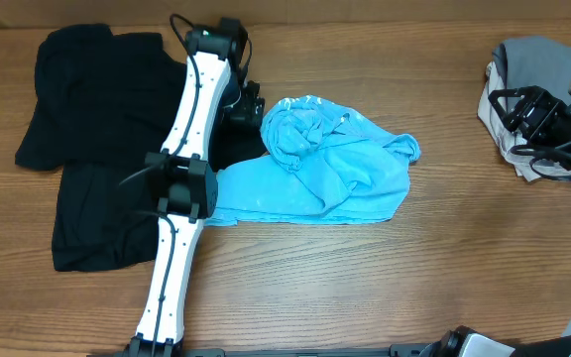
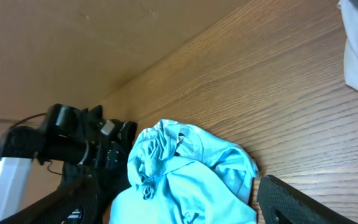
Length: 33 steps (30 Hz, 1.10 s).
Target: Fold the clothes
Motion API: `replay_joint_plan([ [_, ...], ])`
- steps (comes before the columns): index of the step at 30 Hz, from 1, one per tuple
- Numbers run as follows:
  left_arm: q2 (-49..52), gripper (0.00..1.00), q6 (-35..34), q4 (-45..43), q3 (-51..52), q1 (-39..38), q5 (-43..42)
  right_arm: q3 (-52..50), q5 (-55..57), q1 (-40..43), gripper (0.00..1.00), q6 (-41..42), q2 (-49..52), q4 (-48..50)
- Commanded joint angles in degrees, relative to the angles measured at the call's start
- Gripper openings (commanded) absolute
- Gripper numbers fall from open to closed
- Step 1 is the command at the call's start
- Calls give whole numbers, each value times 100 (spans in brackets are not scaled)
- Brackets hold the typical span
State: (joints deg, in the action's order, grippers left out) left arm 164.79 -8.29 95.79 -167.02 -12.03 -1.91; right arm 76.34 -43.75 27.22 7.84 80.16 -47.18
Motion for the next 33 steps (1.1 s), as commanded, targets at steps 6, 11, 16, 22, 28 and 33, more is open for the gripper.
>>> replay_joint_plan([
  [6, 358, 100, -116, 48, -55, 308, 363, 59, 85, -22, 87, -66, 28, 35],
  [11, 358, 100, -116, 105, -33, 715, 756, 59, 83, -22, 87, -66, 35, 37],
  [16, 358, 100, -116, 103, -28, 1272, 813, 59, 83, -22, 87, -63, 35, 35],
  [22, 358, 100, -111, 103, -28, 2022, 815, 59, 83, -22, 87, -63, 35, 33],
  [28, 358, 100, -92, 85, -28, 2511, 841, 59, 81, -22, 87, -61, 35, 31],
  [33, 358, 100, -90, 28, -28, 2688, 835, 59, 83, -28, 87, -61, 35, 26],
])
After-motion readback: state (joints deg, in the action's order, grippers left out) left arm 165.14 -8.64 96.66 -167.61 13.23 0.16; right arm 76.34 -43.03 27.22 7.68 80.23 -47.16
